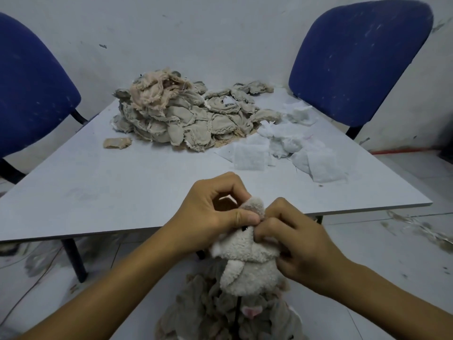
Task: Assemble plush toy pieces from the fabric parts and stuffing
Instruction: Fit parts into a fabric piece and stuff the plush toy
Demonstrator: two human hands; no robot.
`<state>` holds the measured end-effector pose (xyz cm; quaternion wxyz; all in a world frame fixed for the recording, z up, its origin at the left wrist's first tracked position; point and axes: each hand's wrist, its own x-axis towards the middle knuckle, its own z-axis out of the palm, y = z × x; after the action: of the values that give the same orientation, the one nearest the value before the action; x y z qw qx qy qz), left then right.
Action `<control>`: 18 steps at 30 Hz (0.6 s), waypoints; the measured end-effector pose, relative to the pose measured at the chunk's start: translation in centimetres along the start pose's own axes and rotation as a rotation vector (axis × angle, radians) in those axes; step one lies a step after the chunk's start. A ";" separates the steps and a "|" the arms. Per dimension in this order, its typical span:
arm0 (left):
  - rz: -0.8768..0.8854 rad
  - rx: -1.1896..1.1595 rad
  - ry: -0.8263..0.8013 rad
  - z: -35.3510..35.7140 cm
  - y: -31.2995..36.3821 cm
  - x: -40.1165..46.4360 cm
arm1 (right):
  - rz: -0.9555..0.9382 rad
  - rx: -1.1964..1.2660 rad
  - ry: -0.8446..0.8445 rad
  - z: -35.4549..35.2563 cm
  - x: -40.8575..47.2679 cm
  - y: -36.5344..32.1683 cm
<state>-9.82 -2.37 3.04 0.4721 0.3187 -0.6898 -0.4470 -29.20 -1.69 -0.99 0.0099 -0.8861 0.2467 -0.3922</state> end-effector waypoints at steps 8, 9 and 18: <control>-0.060 -0.013 0.001 -0.4 0.3 0.4 | 0.020 0.034 0.097 0.0 -0.3 -0.1; -0.043 -0.066 0.016 -0.3 0.4 0.3 | 0.011 0.031 0.137 0.0 -0.3 -0.1; -0.096 0.013 -0.119 -1.1 0.1 0.0 | 0.049 0.083 0.164 0.1 -0.5 -0.4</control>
<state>-8.79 -2.65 3.34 0.4058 0.3274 -0.7036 -0.4828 -29.24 -1.11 -1.31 0.0360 -0.8436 0.2517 -0.4730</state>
